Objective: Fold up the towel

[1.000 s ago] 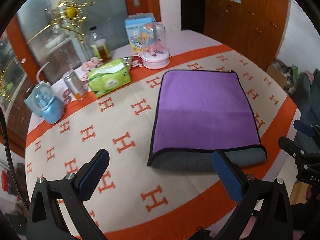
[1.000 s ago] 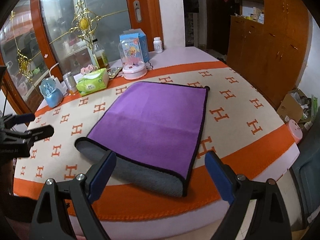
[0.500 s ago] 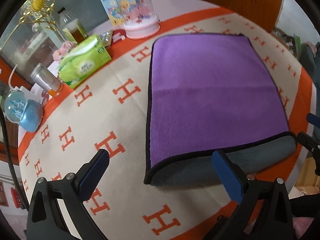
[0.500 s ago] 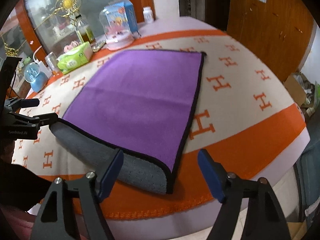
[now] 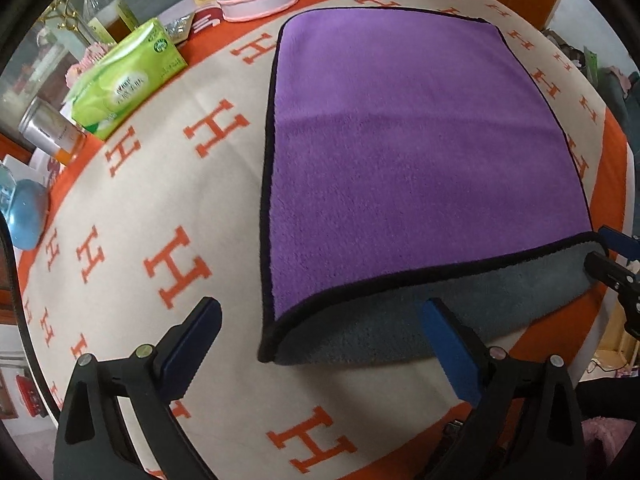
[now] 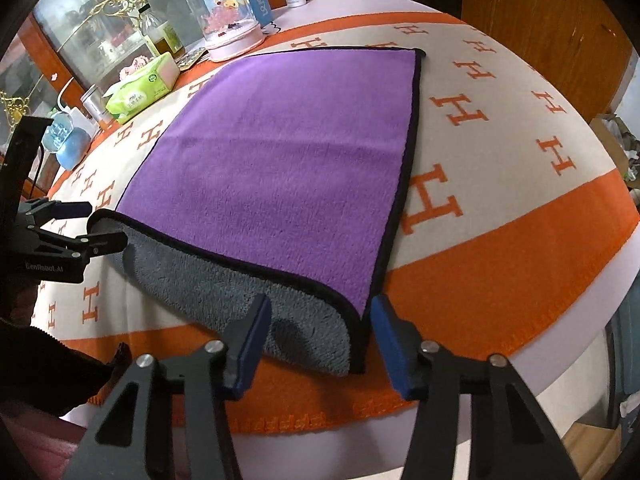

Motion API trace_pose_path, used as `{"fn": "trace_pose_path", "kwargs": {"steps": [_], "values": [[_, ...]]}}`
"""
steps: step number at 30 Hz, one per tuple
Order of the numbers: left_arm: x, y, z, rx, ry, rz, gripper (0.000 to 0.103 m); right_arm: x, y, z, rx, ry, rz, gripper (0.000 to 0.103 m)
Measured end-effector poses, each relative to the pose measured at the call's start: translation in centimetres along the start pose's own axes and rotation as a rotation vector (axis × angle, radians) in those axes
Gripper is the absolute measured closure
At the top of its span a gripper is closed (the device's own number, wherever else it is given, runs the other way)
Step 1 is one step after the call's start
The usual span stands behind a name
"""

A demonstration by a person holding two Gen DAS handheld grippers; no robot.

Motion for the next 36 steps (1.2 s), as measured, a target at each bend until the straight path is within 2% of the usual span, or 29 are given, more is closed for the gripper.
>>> {"fn": "trace_pose_path", "kwargs": {"steps": [5, 7, 10, 14, 17, 18, 22, 28, 36], "values": [[0.4, -0.4, 0.1, 0.031, 0.013, -0.010, 0.016, 0.1, 0.0, 0.1, -0.005, 0.011, 0.001, 0.066], [0.7, -0.6, 0.1, 0.048, 0.021, -0.007, 0.026, 0.1, 0.1, 0.0, -0.006, 0.011, -0.003, 0.069], [1.4, -1.3, -0.2, 0.062, 0.054, 0.002, 0.037, 0.2, 0.1, -0.1, -0.007, 0.012, -0.009, 0.075], [1.9, -1.8, -0.4, 0.068, 0.054, 0.002, 0.050, 0.4, 0.1, -0.2, -0.008, 0.012, -0.012, 0.081], [2.1, -1.7, -0.4, 0.071, 0.054, -0.004, 0.062, 0.4, 0.2, -0.3, -0.008, 0.007, -0.013, 0.085], [2.2, -1.7, -0.3, 0.070, 0.055, -0.006, 0.069, 0.4, 0.3, -0.4, -0.008, 0.005, -0.014, 0.085], [1.8, -0.3, -0.5, 0.066, 0.058, -0.011, 0.089, 0.5, 0.4, -0.5, -0.004, 0.002, -0.023, 0.095], [1.6, 0.8, -0.4, 0.068, 0.052, -0.022, 0.096, 0.3, 0.6, -0.8, -0.003, -0.004, -0.036, 0.098], [0.7, 2.3, -1.1, 0.055, 0.027, -0.050, 0.097, -0.3, 1.1, -1.8, 0.004, -0.034, -0.067, 0.098]]}}
Point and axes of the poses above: each gripper's, at about its wrist camera, not at the fingertips, and z roughly the way its jaws point, y to its left, x to its underside, the point moved 7 cm from there along z, roughly the way its jaws point, and after that the axes turned 12 degrees about -x, right-handed, at the moved point
